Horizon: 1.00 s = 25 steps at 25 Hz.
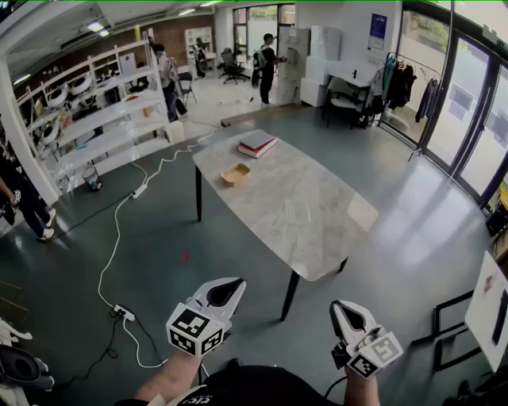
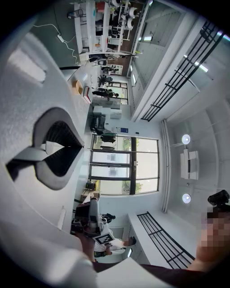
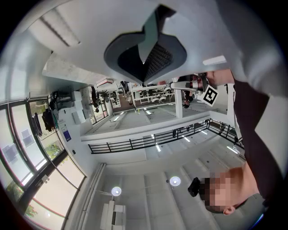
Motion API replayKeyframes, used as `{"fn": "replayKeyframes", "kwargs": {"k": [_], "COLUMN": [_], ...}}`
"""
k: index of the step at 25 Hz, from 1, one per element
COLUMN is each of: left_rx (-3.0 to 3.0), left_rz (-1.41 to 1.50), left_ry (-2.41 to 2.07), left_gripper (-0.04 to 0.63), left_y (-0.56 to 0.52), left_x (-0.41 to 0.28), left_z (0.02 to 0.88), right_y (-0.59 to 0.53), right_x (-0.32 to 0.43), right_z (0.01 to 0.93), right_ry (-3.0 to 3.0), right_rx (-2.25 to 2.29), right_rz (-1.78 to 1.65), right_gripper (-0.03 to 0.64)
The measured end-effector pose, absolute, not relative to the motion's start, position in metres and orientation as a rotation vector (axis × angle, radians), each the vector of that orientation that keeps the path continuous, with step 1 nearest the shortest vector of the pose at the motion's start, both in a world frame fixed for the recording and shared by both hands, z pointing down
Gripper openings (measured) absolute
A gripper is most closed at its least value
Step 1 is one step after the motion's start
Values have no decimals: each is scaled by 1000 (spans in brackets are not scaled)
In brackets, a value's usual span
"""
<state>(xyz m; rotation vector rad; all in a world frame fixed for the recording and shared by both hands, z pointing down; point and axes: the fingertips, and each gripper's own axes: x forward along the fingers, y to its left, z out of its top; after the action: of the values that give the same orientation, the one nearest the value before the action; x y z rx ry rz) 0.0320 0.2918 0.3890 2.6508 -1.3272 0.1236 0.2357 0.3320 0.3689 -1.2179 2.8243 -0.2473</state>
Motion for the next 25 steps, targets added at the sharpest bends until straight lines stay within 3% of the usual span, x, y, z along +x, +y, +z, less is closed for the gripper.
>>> {"fn": "replayKeyframes", "kwargs": {"k": [13, 25], "left_rx": [2638, 2668], "left_rz": [174, 146], "left_ry": [-1376, -1403], "left_gripper": [5, 5], "left_y": [289, 257], "left_x": [-3, -54], "left_z": [392, 395], "right_y": [309, 282], "right_x": [241, 134], "right_z": [349, 381], "right_ry": [2810, 2884], "right_rx": [-1253, -1154], "right_rz": [-178, -221], "right_gripper": [2, 2]}}
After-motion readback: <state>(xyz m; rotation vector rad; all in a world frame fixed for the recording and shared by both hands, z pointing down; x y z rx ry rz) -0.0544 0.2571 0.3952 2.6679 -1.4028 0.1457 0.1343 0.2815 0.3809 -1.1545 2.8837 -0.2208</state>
